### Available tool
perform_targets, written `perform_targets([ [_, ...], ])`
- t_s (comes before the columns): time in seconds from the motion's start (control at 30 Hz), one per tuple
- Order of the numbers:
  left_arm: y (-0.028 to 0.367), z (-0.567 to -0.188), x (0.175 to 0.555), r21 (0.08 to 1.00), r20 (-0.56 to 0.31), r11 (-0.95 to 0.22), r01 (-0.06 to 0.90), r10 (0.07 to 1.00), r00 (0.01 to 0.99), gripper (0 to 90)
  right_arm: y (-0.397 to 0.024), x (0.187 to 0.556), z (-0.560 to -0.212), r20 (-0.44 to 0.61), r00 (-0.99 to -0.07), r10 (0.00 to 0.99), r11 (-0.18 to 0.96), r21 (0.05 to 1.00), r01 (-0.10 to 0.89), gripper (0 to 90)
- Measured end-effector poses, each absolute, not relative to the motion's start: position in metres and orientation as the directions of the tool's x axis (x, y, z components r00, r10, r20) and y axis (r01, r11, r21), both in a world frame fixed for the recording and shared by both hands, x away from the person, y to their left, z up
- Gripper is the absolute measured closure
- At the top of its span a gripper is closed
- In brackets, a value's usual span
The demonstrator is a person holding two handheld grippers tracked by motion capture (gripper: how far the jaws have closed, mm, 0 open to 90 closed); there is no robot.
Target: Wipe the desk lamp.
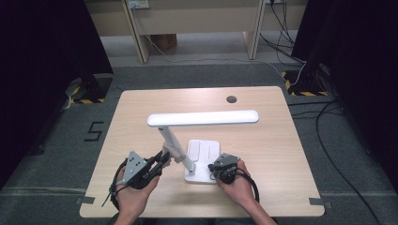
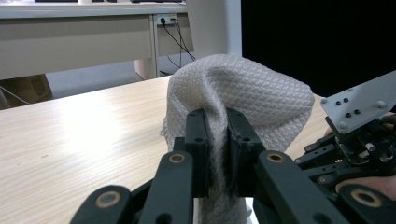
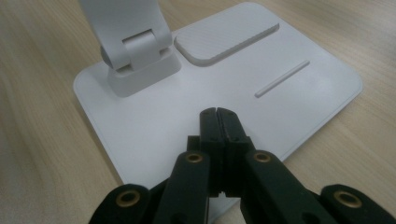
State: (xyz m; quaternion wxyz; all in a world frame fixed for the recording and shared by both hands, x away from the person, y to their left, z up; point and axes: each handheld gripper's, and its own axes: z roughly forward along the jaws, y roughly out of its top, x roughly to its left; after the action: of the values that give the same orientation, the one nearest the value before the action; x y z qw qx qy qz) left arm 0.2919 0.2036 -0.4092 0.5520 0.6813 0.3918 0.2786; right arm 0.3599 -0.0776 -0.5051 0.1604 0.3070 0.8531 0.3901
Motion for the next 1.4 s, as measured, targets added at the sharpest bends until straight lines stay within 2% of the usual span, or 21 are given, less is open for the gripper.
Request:
perform_targets([
  [1.4,0.201,-0.43,0.297,0.962,-0.04,-0.122,0.242,0.821,0.57,80.8,-0.078,0.36,-0.505,-0.037,-0.761,0.648,0.51,0.763,0.397,90.0],
])
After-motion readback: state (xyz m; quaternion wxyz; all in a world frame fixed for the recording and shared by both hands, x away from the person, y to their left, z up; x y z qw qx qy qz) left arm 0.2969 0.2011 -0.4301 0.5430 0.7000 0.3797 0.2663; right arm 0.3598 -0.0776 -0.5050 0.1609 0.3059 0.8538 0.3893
